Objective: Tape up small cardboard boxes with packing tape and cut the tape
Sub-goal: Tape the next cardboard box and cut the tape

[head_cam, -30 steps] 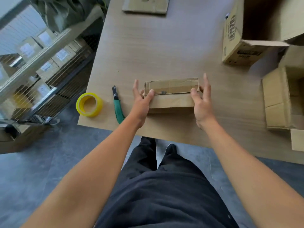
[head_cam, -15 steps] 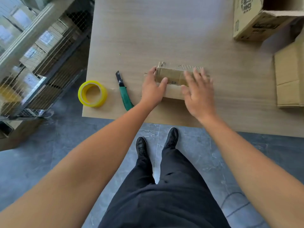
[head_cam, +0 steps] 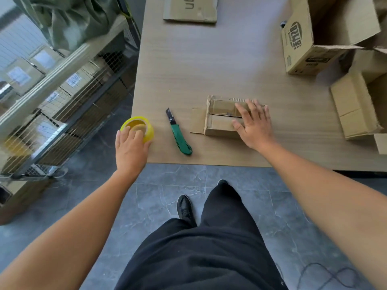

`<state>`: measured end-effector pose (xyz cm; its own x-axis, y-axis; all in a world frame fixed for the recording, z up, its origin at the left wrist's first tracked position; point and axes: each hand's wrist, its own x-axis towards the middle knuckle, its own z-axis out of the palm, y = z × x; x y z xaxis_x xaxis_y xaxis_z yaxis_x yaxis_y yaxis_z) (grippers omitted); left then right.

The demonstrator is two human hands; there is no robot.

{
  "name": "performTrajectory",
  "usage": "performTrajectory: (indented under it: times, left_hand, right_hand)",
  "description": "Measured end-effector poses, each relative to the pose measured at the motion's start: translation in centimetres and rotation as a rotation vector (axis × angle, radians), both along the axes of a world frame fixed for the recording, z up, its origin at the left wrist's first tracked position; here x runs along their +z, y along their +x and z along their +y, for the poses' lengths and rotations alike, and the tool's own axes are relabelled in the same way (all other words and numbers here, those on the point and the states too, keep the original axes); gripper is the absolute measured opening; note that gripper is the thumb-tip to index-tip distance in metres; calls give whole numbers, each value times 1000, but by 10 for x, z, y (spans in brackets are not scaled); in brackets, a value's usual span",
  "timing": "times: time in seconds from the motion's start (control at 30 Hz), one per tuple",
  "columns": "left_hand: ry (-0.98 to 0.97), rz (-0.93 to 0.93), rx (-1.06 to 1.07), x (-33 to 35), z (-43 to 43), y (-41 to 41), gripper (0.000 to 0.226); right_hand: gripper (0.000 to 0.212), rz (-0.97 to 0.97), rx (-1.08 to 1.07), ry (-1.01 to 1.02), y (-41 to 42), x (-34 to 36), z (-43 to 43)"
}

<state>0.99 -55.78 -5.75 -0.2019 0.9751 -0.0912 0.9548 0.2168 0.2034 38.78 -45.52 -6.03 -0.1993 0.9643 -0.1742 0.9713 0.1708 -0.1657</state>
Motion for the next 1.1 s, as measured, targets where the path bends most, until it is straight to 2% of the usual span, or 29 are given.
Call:
performTrajectory:
  times: [0.1,0.17,0.27,0.37,0.57,0.7,0.8,0.93,1.0,1.07,1.1]
  left_hand:
    - [207,-59,-66,27,5,12,19]
    - [288,-96,-219,43,21,38,19]
    - [298,-121,-502,47,56,98,29]
    - [228,-94,-727,28,83,150,28]
    - [197,-77,-670,8,87,170,32]
    - [158,-70,-653,17,89,174,33]
    - [153,-55,-640,17,89,175,32]
    - [169,-39,-621,13,92,173,28]
    - [150,-21,-622,14,94,174,30]
    - [131,5,-609,16,95,176,33]
    - [122,16,-608,17,95,177,34]
  right_hand:
    - [74,16,1,-5,-2,1,0]
    - [72,31,1,-1,-3,4,-1]
    - [68,66,5,20,-1,6,1]
    - [71,177,14,73,3,3,3]
    - [55,453,105,24,21,2,10]
    - [24,510,58,171,14,8,7]
    - [14,588,0,196,5,12,4]
    - [18,808,-185,49,23,14,-3]
    - [26,983,-461,-46,41,15,-3]
    - [23,1179,-791,-151,58,12,-2]
    - [23,1223,-876,-221,63,9,-2]
